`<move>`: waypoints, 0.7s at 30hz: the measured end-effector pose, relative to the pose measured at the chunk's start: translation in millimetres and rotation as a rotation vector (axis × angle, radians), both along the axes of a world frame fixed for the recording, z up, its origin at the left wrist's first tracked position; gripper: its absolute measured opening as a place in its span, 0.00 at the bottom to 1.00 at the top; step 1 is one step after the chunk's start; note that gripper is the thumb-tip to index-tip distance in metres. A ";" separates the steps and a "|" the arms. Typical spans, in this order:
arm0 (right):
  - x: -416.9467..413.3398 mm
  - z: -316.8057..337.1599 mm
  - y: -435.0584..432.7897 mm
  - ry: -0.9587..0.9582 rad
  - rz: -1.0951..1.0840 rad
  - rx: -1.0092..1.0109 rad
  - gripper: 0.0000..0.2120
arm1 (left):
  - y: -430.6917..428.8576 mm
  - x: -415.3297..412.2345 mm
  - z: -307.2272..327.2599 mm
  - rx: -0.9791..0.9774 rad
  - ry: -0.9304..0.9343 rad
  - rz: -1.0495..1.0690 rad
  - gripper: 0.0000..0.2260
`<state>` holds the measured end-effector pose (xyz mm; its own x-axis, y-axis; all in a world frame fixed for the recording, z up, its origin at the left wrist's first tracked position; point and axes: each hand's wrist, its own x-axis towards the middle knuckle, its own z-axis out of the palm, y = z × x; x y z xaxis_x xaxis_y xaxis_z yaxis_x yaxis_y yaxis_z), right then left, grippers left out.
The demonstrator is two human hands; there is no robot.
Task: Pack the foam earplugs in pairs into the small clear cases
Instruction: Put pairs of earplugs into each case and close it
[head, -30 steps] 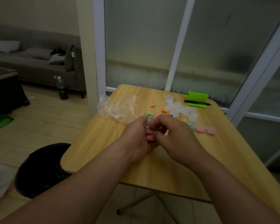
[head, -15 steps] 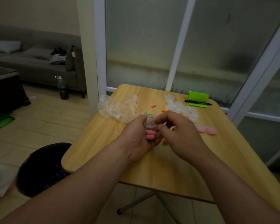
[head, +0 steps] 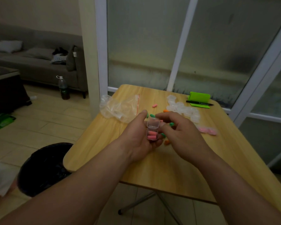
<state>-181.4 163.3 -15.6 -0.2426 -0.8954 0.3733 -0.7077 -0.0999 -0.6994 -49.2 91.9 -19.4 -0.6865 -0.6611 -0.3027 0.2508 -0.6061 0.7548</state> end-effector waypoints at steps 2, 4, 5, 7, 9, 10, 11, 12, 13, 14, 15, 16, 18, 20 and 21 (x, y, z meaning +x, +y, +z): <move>2.4 0.0 4.4 0.057 0.023 -0.023 0.10 | -3.5 2.0 0.0 0.005 0.015 0.019 0.29; 6.1 -2.5 7.6 0.160 0.053 -0.029 0.10 | -8.3 2.8 0.6 0.020 0.038 0.028 0.31; 7.9 -4.7 8.5 0.208 0.069 -0.015 0.10 | -10.1 2.9 0.4 0.024 0.043 0.031 0.31; 10.1 -9.5 8.2 0.273 0.076 0.030 0.11 | -9.3 2.2 1.0 0.028 0.033 0.038 0.30; 9.3 -12.4 6.5 0.305 0.057 0.022 0.11 | -7.6 0.6 -0.6 0.034 0.044 0.037 0.28; 9.0 -12.8 6.0 0.298 0.050 0.009 0.10 | -6.1 0.7 -0.8 0.030 0.053 0.028 0.27; 8.7 -12.9 6.0 0.277 0.044 -0.003 0.09 | -5.8 1.4 -1.8 0.018 0.065 0.015 0.25; 8.4 -12.7 6.5 0.245 0.038 -0.015 0.09 | -5.1 2.4 -2.3 -0.001 0.076 -0.004 0.22; 7.2 -12.4 6.8 0.214 0.028 -0.019 0.09 | -4.6 2.9 -3.5 -0.022 0.075 -0.020 0.21; 5.3 -12.1 7.3 0.190 0.017 -0.019 0.10 | -3.6 2.8 -4.7 -0.045 0.067 -0.037 0.19; 2.9 -12.1 7.6 0.178 0.006 -0.015 0.11 | -2.7 1.9 -6.3 -0.075 0.050 -0.049 0.16; 0.4 -11.9 8.0 0.172 -0.004 -0.011 0.11 | -0.6 0.9 -6.9 -0.103 0.030 -0.057 0.13; -3.9 -11.1 9.5 0.174 -0.011 -0.001 0.13 | 2.4 -0.9 -8.4 -0.138 0.006 -0.062 0.13; -8.3 -10.7 12.2 0.174 -0.019 0.003 0.16 | 3.6 -2.9 -8.0 -0.138 0.009 -0.065 0.15; -11.0 -10.6 13.9 0.170 -0.026 0.003 0.18 | 4.0 -3.5 -7.4 -0.137 0.014 -0.065 0.15</move>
